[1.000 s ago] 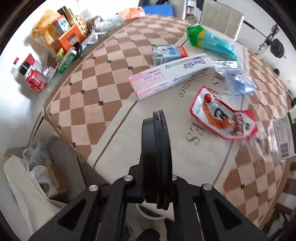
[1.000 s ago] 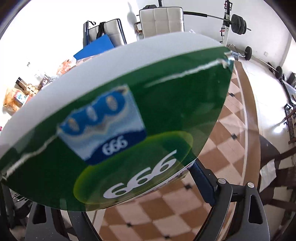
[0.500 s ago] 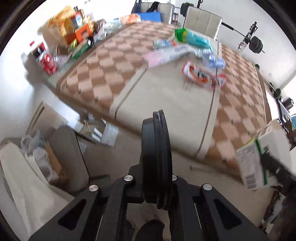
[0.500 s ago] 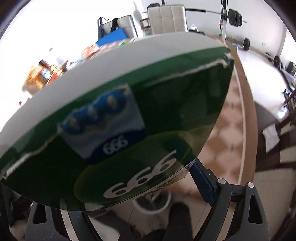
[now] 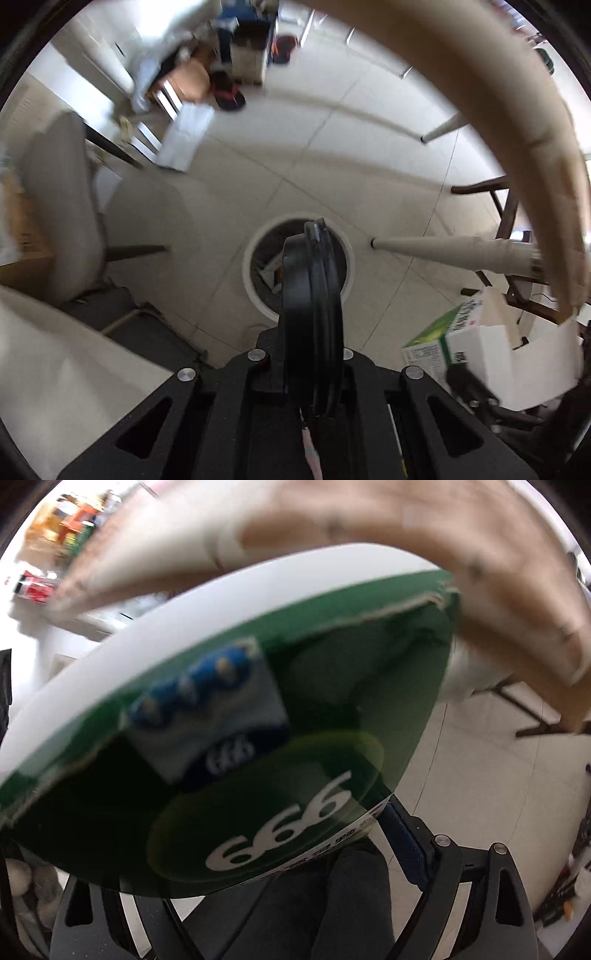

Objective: Collect trash
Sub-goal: 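Carry the box and lid over the bin and release both, then move both tools back over the table toward the snack wrappers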

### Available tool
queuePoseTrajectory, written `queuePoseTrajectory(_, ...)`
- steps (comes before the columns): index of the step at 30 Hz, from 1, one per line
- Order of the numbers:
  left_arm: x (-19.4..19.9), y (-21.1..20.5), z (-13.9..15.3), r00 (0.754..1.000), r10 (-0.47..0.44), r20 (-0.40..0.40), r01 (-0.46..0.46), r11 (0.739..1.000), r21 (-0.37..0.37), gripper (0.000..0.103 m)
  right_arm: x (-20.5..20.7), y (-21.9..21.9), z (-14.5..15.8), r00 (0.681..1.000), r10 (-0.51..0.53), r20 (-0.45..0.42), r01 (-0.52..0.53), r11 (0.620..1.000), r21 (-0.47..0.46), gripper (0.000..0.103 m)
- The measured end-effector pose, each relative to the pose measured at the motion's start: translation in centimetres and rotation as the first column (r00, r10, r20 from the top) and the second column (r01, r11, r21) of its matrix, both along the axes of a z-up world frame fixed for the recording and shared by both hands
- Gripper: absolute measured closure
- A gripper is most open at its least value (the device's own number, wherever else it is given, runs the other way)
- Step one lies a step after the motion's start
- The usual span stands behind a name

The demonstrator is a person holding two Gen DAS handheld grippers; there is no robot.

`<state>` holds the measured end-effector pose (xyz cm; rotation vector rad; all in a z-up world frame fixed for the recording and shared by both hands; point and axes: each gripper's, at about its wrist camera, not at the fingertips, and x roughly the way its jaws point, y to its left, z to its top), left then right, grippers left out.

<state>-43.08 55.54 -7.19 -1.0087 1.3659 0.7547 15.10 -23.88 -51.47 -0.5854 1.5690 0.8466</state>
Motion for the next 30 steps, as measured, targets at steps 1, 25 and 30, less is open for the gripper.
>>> queuePoseTrajectory(1, -0.1, 0.2, -2.0, 1.000, 0.008, 0.005, -0.007, 1.000, -0.029, 0.098, -0.1, 0.1, -2.2, 1.000, 0.003, 0.008, -0.003, 1.000, -0.016, 0.011)
queuePoseTrajectory(25, 3.7, -2.0, -21.2, 0.994, -0.063, -0.088, 0.044, 0.979, -0.198, 0.013, 0.9, -2.1, -33.6, 0.991, 0.090, -0.104, -0.105, 0.983, -0.150, 0.001)
queuePoseTrajectory(30, 5.1, -3.5, -18.9, 0.992, -0.063, -0.113, 0.045, 0.987, -0.155, 0.009, 0.3, -2.2, -33.3, 0.989, 0.116, -0.089, -0.129, 0.979, -0.158, 0.000)
